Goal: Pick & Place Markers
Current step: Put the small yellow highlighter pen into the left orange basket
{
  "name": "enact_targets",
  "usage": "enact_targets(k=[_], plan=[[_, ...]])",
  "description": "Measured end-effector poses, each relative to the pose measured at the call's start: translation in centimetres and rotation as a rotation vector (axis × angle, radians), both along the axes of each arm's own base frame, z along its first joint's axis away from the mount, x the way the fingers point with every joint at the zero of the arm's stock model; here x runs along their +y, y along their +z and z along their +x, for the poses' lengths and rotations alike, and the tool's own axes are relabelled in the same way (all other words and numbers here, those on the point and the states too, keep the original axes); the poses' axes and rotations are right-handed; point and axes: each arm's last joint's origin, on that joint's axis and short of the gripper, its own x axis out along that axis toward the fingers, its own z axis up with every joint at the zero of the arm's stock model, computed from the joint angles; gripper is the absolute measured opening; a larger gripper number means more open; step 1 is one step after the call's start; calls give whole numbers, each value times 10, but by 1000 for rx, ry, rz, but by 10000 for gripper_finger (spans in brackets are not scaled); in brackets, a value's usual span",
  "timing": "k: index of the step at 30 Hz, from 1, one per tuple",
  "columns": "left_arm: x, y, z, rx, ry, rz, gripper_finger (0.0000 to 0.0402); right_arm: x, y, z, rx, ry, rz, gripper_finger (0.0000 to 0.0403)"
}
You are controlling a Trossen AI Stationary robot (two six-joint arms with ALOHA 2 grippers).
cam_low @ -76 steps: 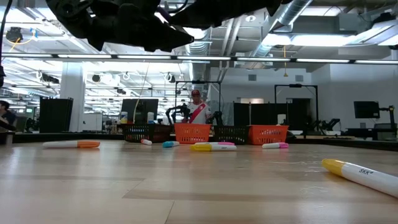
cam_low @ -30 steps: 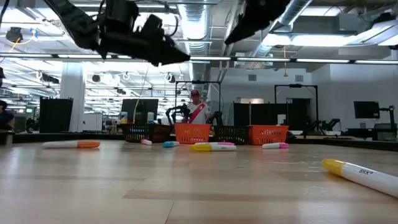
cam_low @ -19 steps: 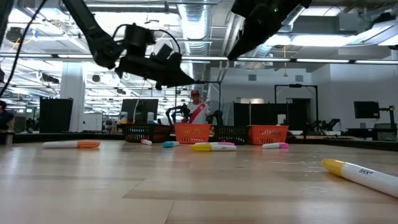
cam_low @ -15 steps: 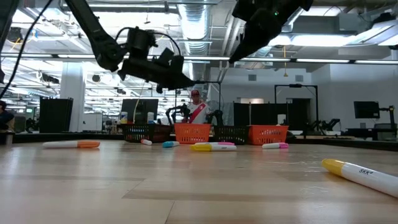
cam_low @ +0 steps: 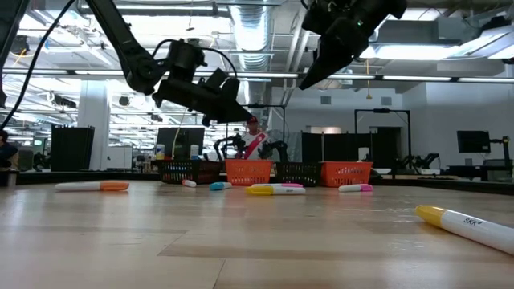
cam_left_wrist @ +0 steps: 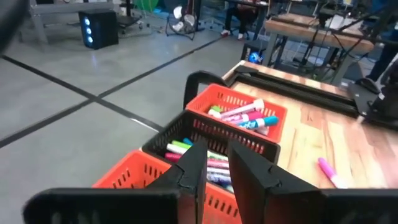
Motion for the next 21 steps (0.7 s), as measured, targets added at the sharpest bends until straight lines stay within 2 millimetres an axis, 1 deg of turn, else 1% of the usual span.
enact_targets(k=[3,5,9,12,16,18,21], plan=[[-4,-1,1,24,-13,-16,63,0,-2,-2,30,0,7,128],[-10,1,1,45,-55,-34,63,2,-6,-6,86,0,19,129],[-32,10,3,86,-262,-59,63,3,-13,-17,213,-22,63,127],[-55,20,3,108,-426,-72,63,2,-18,-22,261,-37,125,127],[-92,34,0,118,-628,-91,63,5,-33,-25,276,5,202,127],[-112,35,-8,120,-712,-67,63,7,-45,-27,279,17,214,127],[-139,34,-26,120,-809,9,63,13,-63,-27,250,42,208,127]])
